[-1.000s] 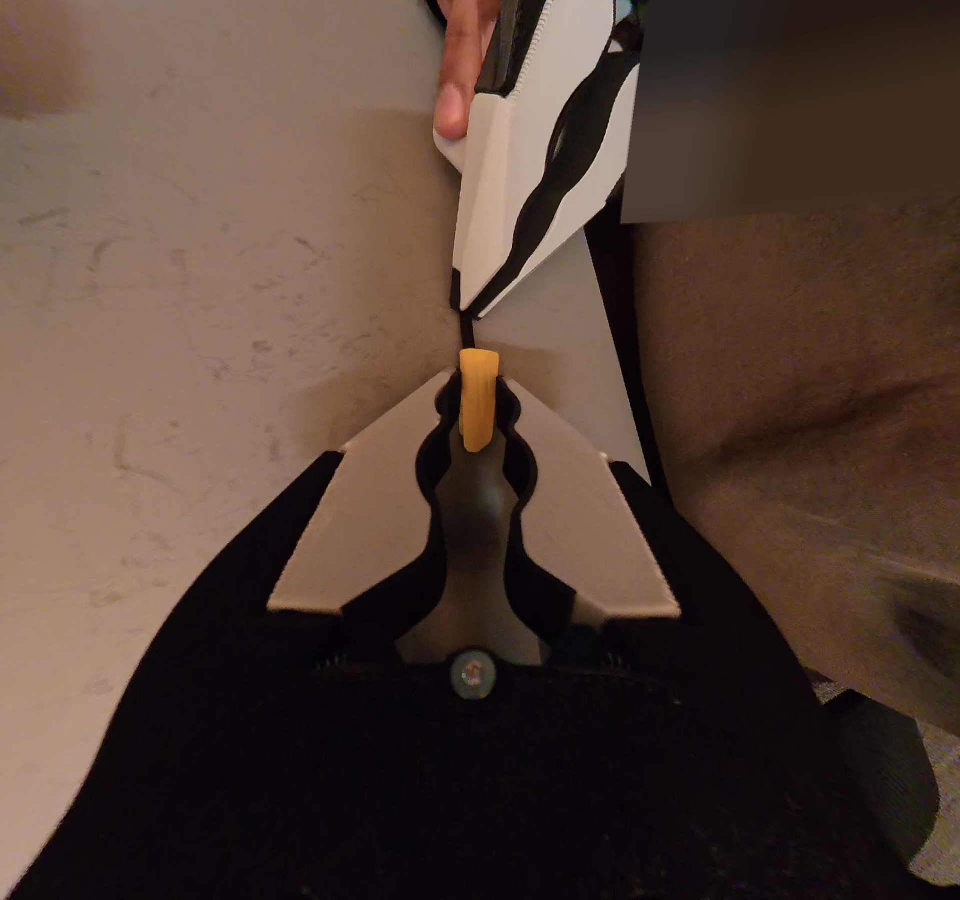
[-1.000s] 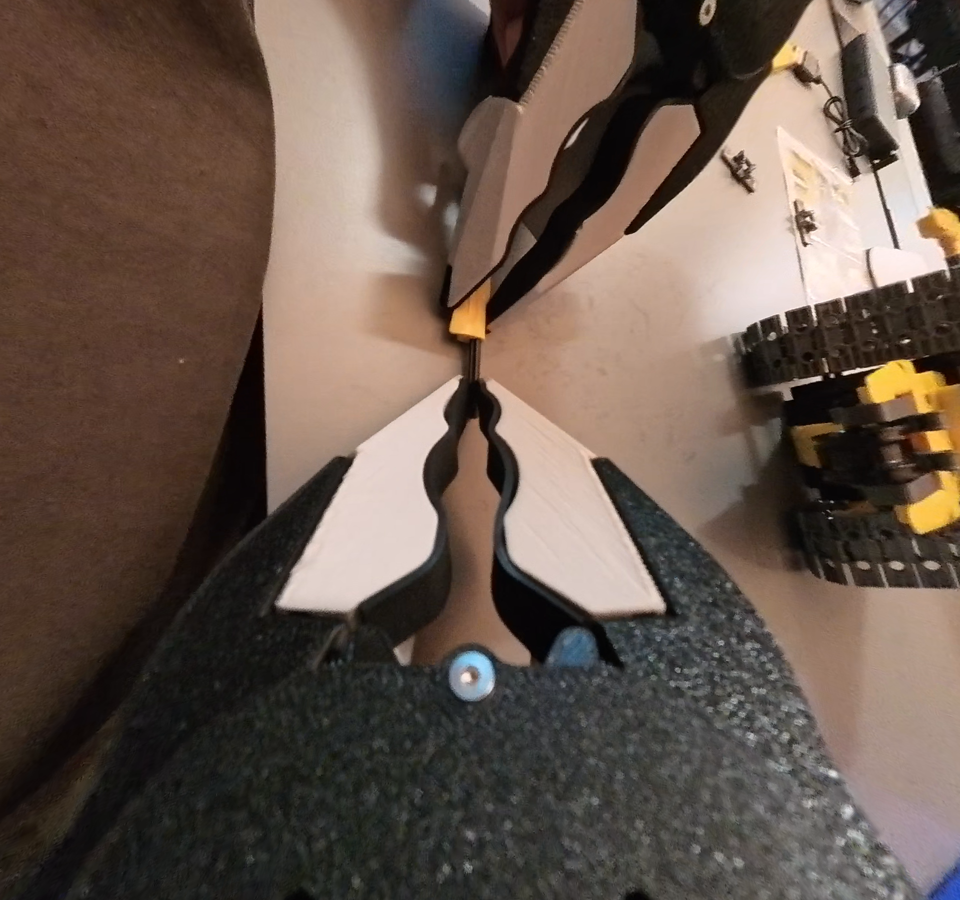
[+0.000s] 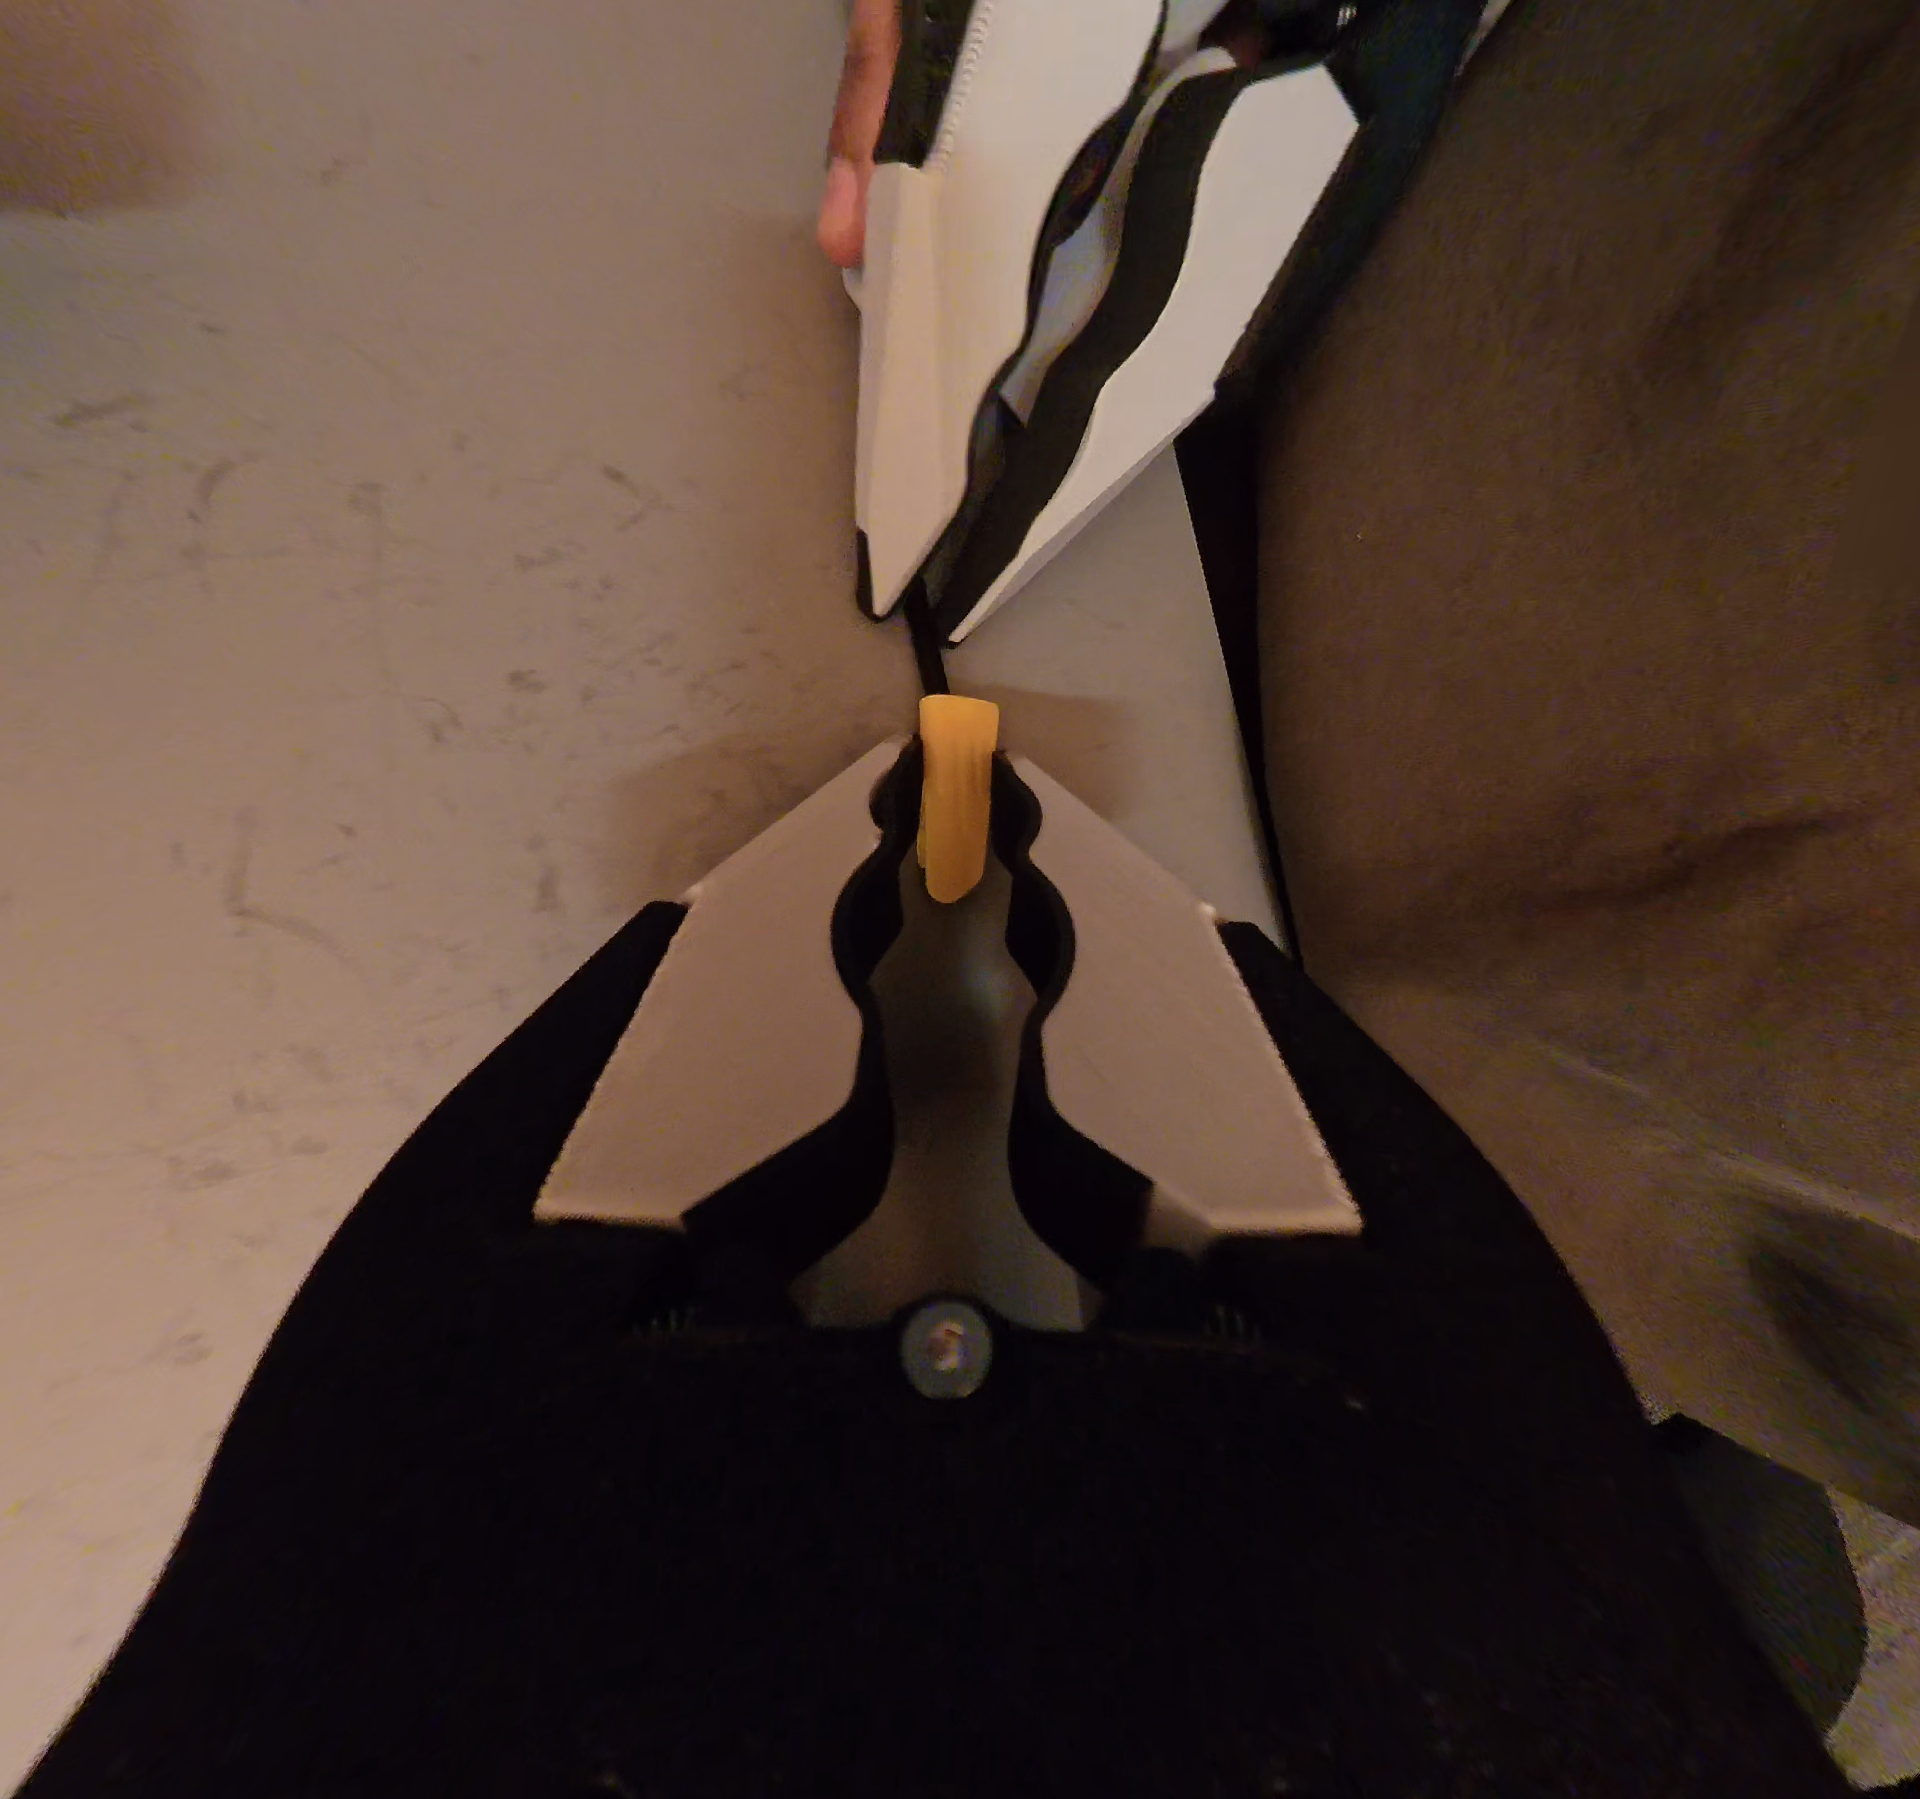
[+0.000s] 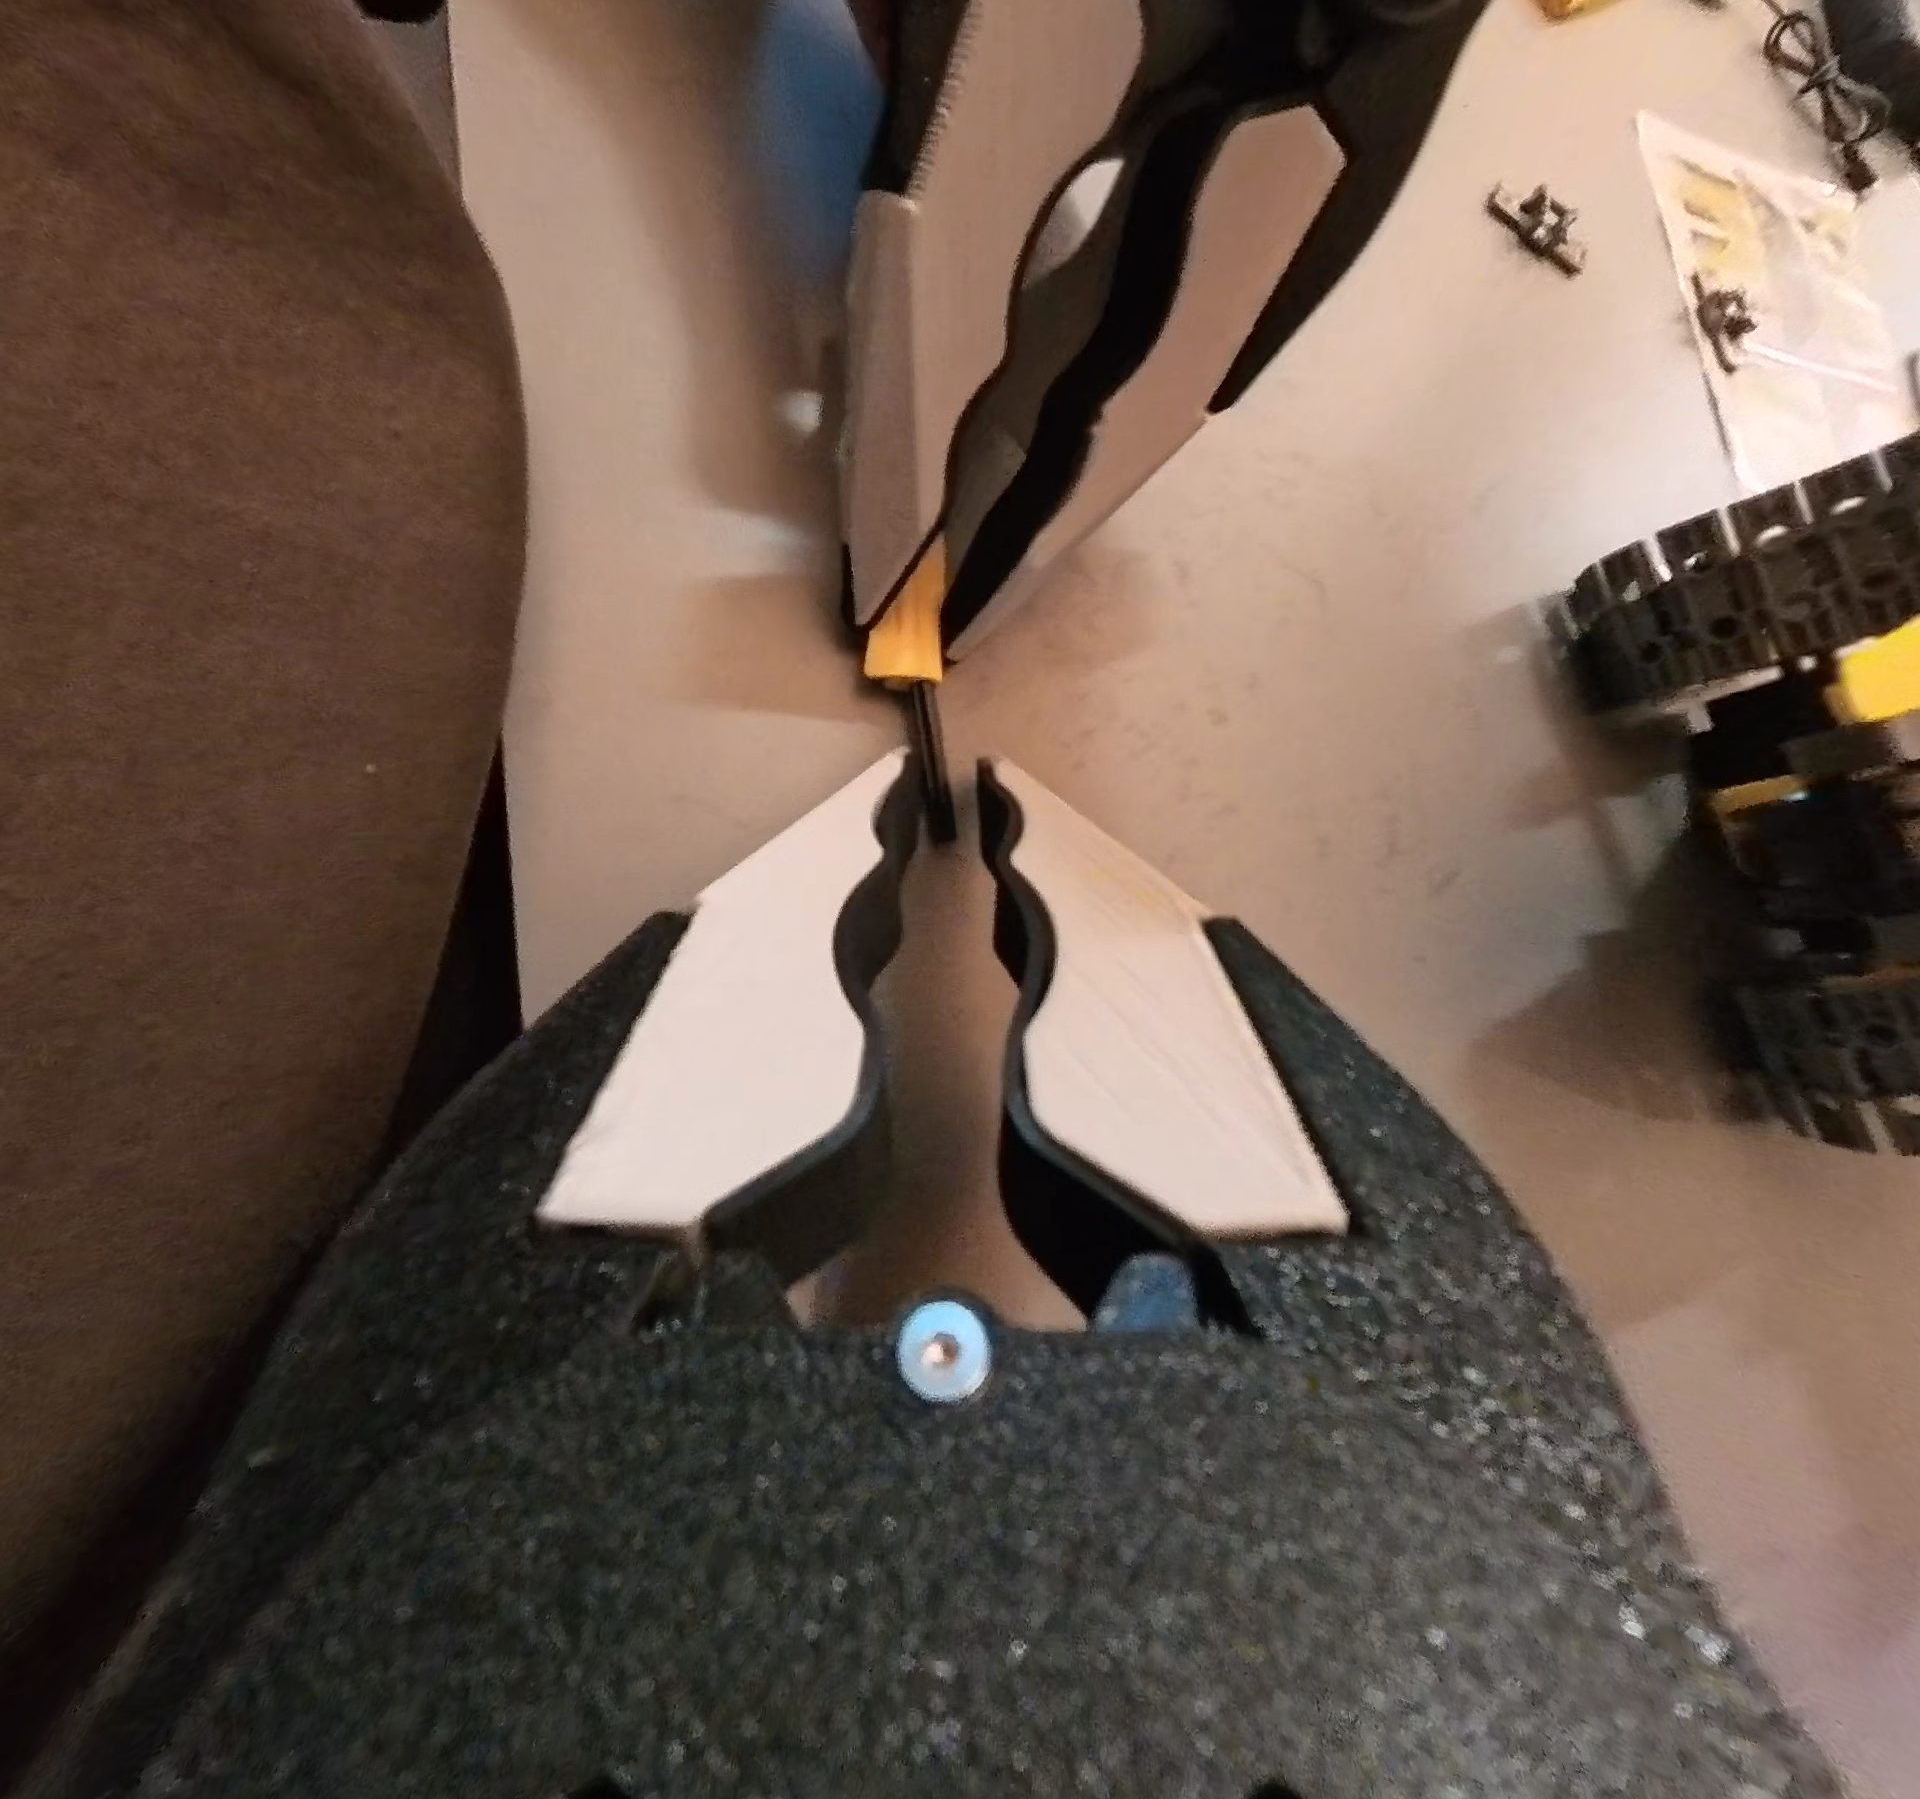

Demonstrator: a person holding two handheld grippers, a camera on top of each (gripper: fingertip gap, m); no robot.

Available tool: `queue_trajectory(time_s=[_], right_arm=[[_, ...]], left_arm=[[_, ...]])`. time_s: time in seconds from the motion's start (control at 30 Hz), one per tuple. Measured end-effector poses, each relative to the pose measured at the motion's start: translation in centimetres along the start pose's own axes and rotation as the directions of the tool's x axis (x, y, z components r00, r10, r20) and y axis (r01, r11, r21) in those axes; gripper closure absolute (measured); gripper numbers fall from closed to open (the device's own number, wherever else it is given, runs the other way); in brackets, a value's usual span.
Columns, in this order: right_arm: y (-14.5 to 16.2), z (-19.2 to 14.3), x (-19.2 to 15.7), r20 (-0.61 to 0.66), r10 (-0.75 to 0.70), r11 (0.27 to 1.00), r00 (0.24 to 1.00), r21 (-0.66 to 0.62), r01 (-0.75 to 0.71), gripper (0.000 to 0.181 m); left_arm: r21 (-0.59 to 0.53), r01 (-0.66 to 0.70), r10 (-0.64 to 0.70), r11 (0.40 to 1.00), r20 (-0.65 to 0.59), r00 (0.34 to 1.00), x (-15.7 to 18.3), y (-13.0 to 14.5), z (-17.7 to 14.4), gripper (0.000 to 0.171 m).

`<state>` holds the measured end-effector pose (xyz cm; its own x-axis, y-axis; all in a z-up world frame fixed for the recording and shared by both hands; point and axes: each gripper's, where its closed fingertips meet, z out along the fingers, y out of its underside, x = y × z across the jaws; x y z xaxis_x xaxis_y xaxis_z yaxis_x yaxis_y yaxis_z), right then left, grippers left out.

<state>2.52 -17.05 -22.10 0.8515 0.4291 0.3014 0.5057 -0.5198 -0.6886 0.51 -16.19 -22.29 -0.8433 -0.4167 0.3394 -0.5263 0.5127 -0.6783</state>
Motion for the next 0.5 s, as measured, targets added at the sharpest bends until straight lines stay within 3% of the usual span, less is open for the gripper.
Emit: queue_trajectory(time_s=[0.2,0.33,0.5], right_arm=[[0.40,-0.49,-0.48,0.150,0.202,0.979,0.968,-0.013,-0.203,0.158],[0.68,-0.82,-0.64,0.233,0.330,0.943,0.915,-0.035,-0.331,0.167],[0.82,-0.75,-0.40,0.234,0.343,0.938,0.910,-0.041,-0.344,0.174]], left_arm=[[0.001,-0.008,0.008,1.000,0.008,1.000,-0.01,0.00,0.02,0.161],[0.002,-0.014,0.014,1.000,0.014,1.000,-0.01,0.01,0.03,0.161],[0.002,-0.017,0.017,1.000,0.017,1.000,-0.02,0.00,0.05,0.161]])
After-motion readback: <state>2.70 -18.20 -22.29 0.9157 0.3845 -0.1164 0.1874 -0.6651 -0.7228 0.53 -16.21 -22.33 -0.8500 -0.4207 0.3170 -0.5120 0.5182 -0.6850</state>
